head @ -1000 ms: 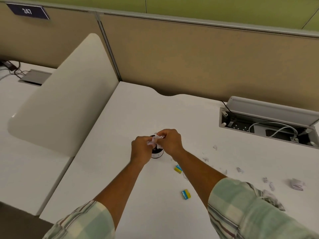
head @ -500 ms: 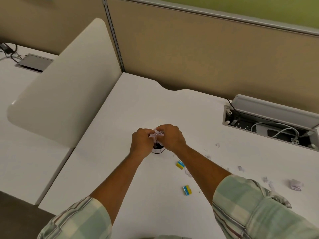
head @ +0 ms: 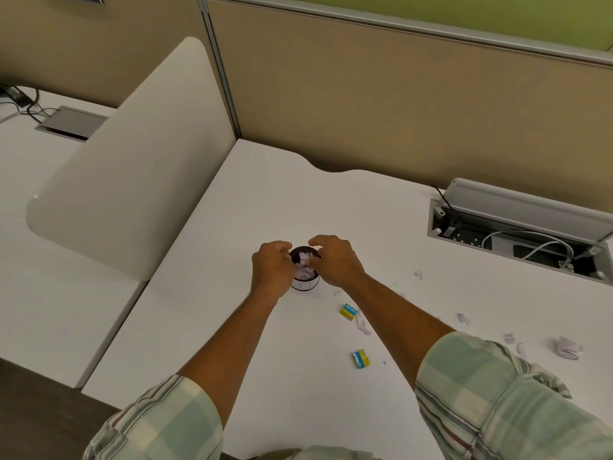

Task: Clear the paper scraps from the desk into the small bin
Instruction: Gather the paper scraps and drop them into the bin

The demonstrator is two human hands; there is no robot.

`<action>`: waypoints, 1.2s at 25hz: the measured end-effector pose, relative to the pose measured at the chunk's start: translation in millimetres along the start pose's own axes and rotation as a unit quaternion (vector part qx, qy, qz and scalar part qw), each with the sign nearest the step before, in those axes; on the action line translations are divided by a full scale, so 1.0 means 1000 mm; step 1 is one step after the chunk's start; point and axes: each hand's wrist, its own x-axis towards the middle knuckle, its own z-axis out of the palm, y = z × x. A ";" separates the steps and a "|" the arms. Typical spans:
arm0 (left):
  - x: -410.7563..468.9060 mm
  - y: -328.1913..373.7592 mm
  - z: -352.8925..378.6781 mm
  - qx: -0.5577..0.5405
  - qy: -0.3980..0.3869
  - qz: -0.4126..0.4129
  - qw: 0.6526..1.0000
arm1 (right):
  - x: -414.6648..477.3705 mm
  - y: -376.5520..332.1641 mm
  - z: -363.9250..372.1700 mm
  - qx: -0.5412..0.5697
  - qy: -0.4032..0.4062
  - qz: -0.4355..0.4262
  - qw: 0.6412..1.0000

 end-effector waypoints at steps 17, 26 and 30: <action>-0.077 -0.010 0.093 0.095 -0.127 0.177 0.971 | -0.119 0.164 -0.030 0.039 0.104 0.092 0.990; -0.125 0.013 0.204 0.300 -0.279 0.198 0.890 | -0.208 0.313 -0.115 -0.005 0.199 0.205 0.958; -0.136 0.033 0.245 0.375 -0.321 0.226 0.840 | -0.215 0.370 -0.169 -0.019 0.228 0.267 0.936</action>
